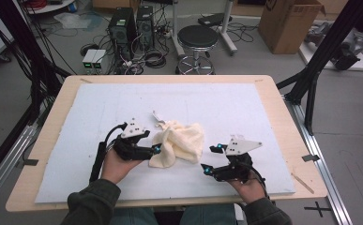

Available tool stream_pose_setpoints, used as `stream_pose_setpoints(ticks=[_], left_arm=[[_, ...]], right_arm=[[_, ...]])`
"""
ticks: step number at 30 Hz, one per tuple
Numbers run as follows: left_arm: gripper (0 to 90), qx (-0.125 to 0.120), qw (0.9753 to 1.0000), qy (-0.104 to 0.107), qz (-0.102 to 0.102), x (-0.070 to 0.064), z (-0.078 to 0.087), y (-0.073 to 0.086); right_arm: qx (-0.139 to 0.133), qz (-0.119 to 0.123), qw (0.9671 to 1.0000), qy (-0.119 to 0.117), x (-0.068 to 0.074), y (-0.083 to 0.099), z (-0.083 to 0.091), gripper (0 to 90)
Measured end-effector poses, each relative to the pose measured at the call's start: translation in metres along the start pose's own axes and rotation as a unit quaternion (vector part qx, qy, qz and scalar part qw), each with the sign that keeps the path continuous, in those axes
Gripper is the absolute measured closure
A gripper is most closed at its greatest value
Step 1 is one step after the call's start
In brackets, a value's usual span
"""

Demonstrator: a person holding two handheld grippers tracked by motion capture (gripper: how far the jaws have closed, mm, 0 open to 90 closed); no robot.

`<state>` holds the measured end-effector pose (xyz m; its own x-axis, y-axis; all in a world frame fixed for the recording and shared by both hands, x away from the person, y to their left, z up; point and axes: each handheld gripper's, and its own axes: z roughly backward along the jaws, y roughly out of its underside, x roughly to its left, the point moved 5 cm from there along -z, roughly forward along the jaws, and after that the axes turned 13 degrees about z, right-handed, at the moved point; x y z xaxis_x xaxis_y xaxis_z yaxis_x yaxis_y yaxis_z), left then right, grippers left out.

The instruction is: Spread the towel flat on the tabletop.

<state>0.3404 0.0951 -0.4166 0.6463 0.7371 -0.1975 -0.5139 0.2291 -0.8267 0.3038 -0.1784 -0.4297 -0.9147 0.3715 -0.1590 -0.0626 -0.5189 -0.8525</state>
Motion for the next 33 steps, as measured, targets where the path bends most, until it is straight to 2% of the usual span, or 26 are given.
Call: stream_pose_setpoints(ticks=[3,4,5,6,7,8,9,10,11,13,15,17,18,23,25,26,27,29,30,33], left_arm=[[40.8,0.014,0.9998,0.006,-0.008,-0.003,-0.002,0.013],[40.8,0.022,0.9996,0.014,-0.009,-0.005,-0.004,0.018],[45.5,0.032,0.9991,0.025,-0.013,-0.006,-0.007,0.023],[49.4,0.038,0.9988,0.026,-0.016,-0.006,-0.008,0.026],[55.1,0.048,0.9981,0.03,-0.023,-0.007,-0.01,0.03],[55.1,0.054,0.9977,0.032,-0.025,-0.008,-0.012,0.032],[58.2,0.061,0.9971,0.035,-0.029,-0.009,-0.015,0.034],[58.2,0.069,0.9962,0.041,-0.035,-0.01,-0.016,0.035],[60.8,0.077,0.9952,0.045,-0.042,-0.012,-0.019,0.038],[60.8,0.084,0.9945,0.044,-0.044,-0.013,-0.021,0.039],[60.7,0.102,0.9927,0.042,-0.051,-0.012,-0.024,0.043],[62.2,0.121,0.9903,0.038,-0.057,-0.01,-0.027,0.047],[62.5,0.125,0.99,0.037,-0.056,-0.01,-0.028,0.047],[67.4,0.124,0.9905,0.045,-0.039,-0.006,-0.031,0.047],[71.8,0.121,0.9909,0.04,-0.042,-0.005,-0.031,0.047],[79.0,0.121,0.9908,0.037,-0.048,-0.005,-0.031,0.047],[79.0,0.12,0.9908,0.035,-0.052,-0.005,-0.032,0.047],[86.4,0.121,0.9905,0.034,-0.055,-0.006,-0.032,0.046],[87.9,0.119,0.9907,0.028,-0.06,-0.005,-0.031,0.045],[88.4,0.104,0.9927,0.021,-0.056,-0.003,-0.024,0.042]], right_arm=[[0.001,0.011,0.9997,-0.023,0.004,-0.005,-0.011,45.0],[0.001,0.011,0.9997,-0.023,0.004,-0.005,-0.011,45.0],[0.003,0.015,0.9993,-0.034,0.006,-0.007,-0.015,49.3],[0.008,0.02,0.9989,-0.041,0.008,-0.008,-0.021,52.5],[0.027,0.027,0.9979,-0.052,0.01,-0.008,-0.03,58.0],[0.027,0.027,0.9979,-0.052,0.01,-0.008,-0.03,58.0],[0.042,0.027,0.9971,-0.058,0.01,-0.006,-0.04,61.0],[0.042,0.027,0.9971,-0.058,0.01,-0.006,-0.04,61.0],[0.06,0.027,0.9959,-0.062,0.008,-0.004,-0.049,61.9],[0.068,0.028,0.9954,-0.062,0.007,-0.002,-0.053,61.9],[0.086,0.033,0.9945,-0.051,0.001,0.001,-0.061,62.8],[0.109,0.025,0.9929,-0.041,-0.007,0.005,-0.069,65.2],[0.112,0.028,0.9925,-0.041,-0.008,0.006,-0.07,65.8],[0.13,0.03,0.9904,-0.037,-0.013,0.009,-0.079,72.4],[0.128,0.029,0.9907,-0.036,-0.014,0.009,-0.08,77.1],[0.127,0.033,0.9906,-0.037,-0.016,0.009,-0.081,83.4],[0.127,0.033,0.9906,-0.037,-0.016,0.009,-0.081,83.4],[0.126,0.036,0.9905,-0.041,-0.018,0.009,-0.081,86.3],[0.123,0.03,0.9908,-0.047,-0.019,0.009,-0.081,86.7],[0.12,0.026,0.9911,-0.051,-0.022,0.007,-0.075,87.0]])
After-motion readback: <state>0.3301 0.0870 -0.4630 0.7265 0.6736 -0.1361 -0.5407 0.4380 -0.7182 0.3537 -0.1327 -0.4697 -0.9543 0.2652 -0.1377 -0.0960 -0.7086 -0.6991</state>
